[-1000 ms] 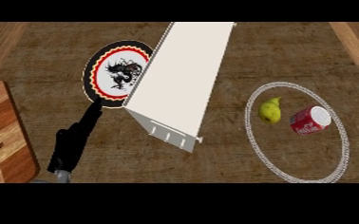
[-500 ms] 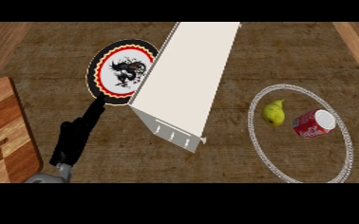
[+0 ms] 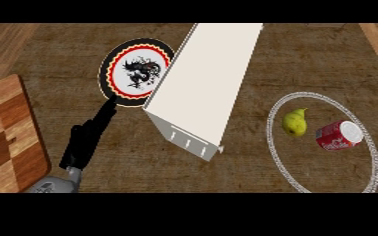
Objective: Pick the can from the placemat and place it in the tiered shelf
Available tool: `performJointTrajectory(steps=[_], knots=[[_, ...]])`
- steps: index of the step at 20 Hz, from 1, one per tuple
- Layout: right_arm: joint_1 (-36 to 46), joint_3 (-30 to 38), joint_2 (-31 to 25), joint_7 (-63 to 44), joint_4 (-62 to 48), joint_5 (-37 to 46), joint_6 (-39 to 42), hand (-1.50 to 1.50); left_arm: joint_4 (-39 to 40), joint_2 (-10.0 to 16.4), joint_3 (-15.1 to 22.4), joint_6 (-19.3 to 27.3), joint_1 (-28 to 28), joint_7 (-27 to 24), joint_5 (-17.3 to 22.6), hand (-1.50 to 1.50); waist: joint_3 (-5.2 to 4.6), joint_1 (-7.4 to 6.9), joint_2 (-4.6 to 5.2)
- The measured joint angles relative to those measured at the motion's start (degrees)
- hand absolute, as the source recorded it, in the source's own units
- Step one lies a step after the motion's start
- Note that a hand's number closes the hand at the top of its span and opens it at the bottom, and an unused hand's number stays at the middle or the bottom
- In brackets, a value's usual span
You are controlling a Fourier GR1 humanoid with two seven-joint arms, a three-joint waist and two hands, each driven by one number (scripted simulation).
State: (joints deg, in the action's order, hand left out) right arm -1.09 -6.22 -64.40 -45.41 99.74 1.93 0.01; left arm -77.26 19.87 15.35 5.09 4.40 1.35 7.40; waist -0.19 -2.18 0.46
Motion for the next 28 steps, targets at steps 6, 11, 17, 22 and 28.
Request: performJointTrajectory(steps=[6,11,17,22,28], knots=[[12.1,-9.5,8.8,-11.7,-1.2,5.1,3.8,-1.5,1.0,-0.4,-0.9,-1.3,0.0,-1.4,-0.5,0.0,0.19,0.31,-0.23],[17.9,-13.6,15.5,-15.4,-6.0,7.6,5.9,-1.5,1.1,-1.0,-1.5,-1.4,-0.5,-1.5,-1.4,0.0,0.25,0.84,-0.38],[19.8,-15.0,19.6,-17.6,-8.5,10.3,6.9,-1.5,0.4,-1.5,-2.3,-1.4,-1.5,-1.3,-2.1,0.0,0.32,1.53,-0.58],[20.4,-16.2,21.1,-18.6,-10.1,14.4,7.4,-1.5,-0.9,-1.8,-2.9,-1.5,-1.9,0.5,-2.4,0.0,0.23,1.72,-0.55],[19.1,-15.1,22.4,-17.2,-13.2,18.2,8.1,-1.5,-1.1,-2.6,-3.9,-1.8,-1.9,0.9,-3.0,0.0,0.24,1.95,-0.52]])
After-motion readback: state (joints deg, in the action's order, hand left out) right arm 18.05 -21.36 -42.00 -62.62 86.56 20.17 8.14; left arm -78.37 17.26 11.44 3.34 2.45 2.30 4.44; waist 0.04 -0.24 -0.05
